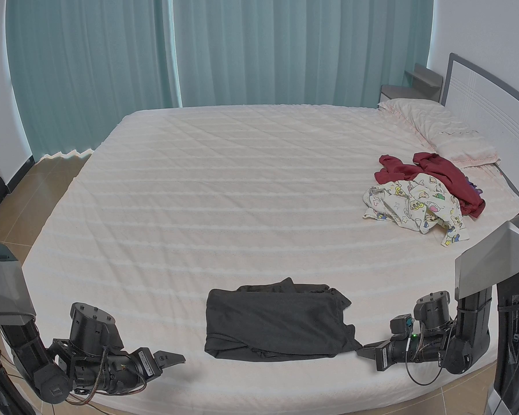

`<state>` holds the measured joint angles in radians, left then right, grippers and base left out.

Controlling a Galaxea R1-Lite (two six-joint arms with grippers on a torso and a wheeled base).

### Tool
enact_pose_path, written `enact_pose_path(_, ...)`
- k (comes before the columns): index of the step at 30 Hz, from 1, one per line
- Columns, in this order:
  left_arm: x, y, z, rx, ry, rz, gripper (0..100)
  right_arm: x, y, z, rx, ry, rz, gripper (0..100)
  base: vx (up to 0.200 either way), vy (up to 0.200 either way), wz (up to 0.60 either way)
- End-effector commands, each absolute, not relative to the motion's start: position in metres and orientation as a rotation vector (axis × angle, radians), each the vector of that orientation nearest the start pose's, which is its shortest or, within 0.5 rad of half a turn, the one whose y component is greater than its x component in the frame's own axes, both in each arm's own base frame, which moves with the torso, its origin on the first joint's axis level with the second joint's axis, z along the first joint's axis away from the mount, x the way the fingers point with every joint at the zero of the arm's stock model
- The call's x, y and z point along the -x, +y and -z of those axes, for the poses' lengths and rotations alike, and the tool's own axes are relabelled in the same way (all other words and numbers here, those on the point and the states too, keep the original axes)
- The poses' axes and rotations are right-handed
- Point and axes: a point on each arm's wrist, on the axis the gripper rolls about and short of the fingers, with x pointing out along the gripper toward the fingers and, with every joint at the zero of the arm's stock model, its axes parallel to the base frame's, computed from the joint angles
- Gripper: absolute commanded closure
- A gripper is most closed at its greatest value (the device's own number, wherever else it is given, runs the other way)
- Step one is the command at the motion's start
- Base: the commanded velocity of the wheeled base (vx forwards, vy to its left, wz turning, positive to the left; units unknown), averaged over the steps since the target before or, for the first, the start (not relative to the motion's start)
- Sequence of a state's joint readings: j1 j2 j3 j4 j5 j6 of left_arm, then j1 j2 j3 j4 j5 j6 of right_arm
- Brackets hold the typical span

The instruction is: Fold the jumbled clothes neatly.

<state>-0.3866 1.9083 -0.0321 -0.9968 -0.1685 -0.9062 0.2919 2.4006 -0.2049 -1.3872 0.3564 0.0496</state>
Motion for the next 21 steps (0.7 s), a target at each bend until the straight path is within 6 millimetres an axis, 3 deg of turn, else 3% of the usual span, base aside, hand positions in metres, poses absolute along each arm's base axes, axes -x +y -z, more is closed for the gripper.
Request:
enact_pose_path(1,-0.169,-0.073,-0.015,0.726,1.050,0.081,0,-0.237,0.079,0.061,-0.071,0.850,-0.591,0,0.000,0.000,0.00)
enact_pose_path(4,-0.169,-0.073,-0.015,0.727,1.049,0.080,0,-0.240,0.080,0.058,-0.069,0.828,-0.595,0,0.000,0.000,0.00)
enact_pose_path(8,-0.169,-0.073,-0.015,0.727,1.048,0.082,0,-0.262,0.085,0.046,-0.124,0.719,-0.601,0,0.000,0.000,0.00)
enact_pose_path(13,-0.169,-0.073,-0.015,0.726,1.050,0.081,0,-0.296,0.103,0.041,-0.322,0.661,-0.569,0,0.000,0.000,0.00)
enact_pose_path(17,-0.169,-0.073,-0.015,0.726,1.050,0.081,0,-0.322,0.123,0.052,-0.501,0.658,-0.508,0,0.000,0.000,0.00)
enact_pose_path(21,-0.169,-0.073,-0.015,0.726,1.049,0.080,0,-0.335,0.130,0.071,-0.507,0.668,-0.463,0,0.000,0.000,0.00)
